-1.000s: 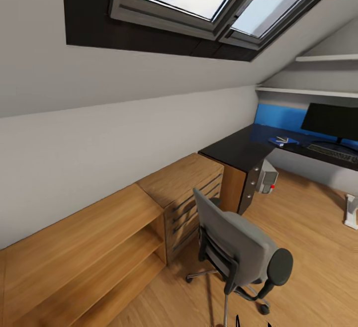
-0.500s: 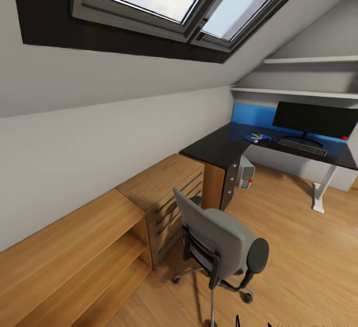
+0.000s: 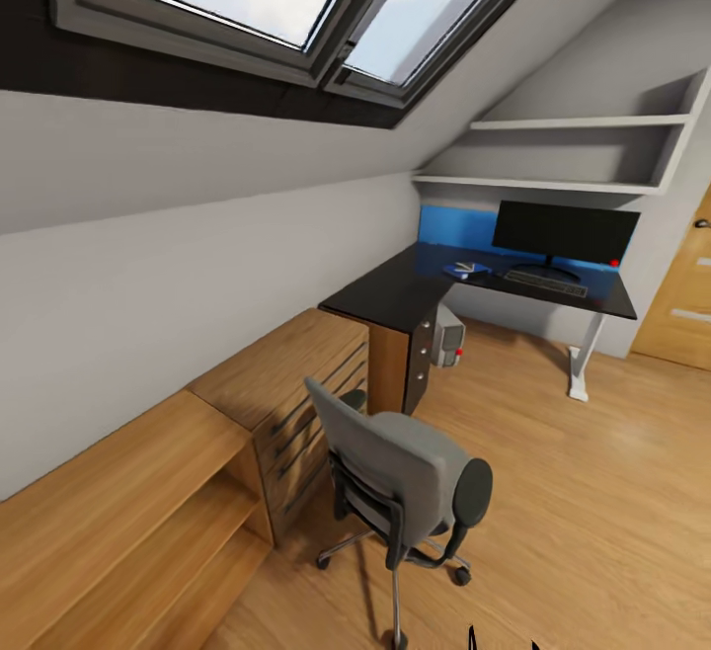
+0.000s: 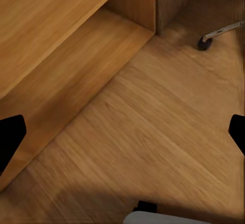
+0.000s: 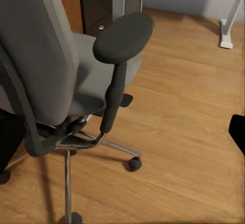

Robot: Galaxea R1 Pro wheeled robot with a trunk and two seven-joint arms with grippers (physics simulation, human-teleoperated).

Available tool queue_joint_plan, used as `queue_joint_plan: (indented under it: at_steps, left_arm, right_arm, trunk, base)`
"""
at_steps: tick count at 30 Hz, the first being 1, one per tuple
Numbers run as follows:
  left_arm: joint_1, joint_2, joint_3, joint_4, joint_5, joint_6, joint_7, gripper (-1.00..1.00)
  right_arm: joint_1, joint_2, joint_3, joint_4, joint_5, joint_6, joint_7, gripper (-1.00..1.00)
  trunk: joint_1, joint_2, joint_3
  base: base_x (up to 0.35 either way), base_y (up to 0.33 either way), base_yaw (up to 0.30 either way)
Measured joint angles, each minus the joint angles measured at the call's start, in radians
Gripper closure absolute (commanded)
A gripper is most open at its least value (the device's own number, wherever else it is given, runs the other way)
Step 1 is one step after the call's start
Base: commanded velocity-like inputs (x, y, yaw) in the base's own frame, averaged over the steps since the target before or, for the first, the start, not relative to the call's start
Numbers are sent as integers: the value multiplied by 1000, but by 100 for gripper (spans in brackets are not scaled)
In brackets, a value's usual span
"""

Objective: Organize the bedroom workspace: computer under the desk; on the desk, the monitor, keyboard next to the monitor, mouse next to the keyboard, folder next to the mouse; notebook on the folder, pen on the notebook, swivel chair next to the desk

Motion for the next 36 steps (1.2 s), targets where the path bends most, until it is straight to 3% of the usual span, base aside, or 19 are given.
queue_joint_plan:
  at_steps: [25, 36]
  left_arm:
    - [0, 0, 0, 0, 0, 0, 0, -100]
    - [0, 0, 0, 0, 0, -1, 0, -100]
  right_arm:
    - [0, 0, 0, 0, 0, 3, 0, -100]
    - [0, 0, 0, 0, 0, 4, 0, -100]
  trunk:
    - [0, 0, 10]
    - [0, 0, 15]
  base:
    - [0, 4, -272]
    - [0, 214, -272]
